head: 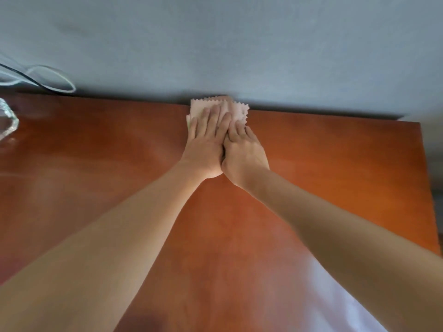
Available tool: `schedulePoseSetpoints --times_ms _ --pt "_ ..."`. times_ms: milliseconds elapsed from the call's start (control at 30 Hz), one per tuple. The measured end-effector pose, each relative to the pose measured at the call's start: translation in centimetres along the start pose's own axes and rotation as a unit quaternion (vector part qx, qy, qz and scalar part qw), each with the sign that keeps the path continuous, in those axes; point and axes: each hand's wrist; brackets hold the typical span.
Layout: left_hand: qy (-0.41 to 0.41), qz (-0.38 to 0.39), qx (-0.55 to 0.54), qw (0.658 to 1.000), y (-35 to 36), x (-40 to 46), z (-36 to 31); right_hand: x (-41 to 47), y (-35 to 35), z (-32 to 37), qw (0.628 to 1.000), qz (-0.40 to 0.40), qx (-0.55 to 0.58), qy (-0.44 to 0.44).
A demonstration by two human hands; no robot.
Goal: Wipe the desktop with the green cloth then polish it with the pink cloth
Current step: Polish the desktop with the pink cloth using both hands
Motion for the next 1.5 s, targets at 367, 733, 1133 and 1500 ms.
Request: schedulePoseSetpoints --times_ms 367,733,1133,1500 --pt "-0.039 0.003 -0.03 0.999 3.7 -4.6 -3.1 -6.2 1.9 -0.5 0.999 0.039 0.023 -0.029" --pt "0.063 0.061 -0.018 0.996 4.3 -4.5 -20.8 -17.6 2.4 -14.0 0.997 0.024 0.047 0.063" --pt "0.086 0.108 0.04 0.99 8.3 -13.7 -20.4 -25.4 7.1 -8.6 0.997 -0.01 0.062 0.051" --pt "-0.024 0.098 0.004 0.995 13.4 -28.9 -7.0 -27.2 10.9 9.6 0.997 0.048 0.018 -0.049"
Point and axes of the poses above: each hand's wrist, its own x-axis towards the middle knuckle, its own y-axis out of the palm, z = x × y, and after that the axes turned 9 degrees about z, right-handed
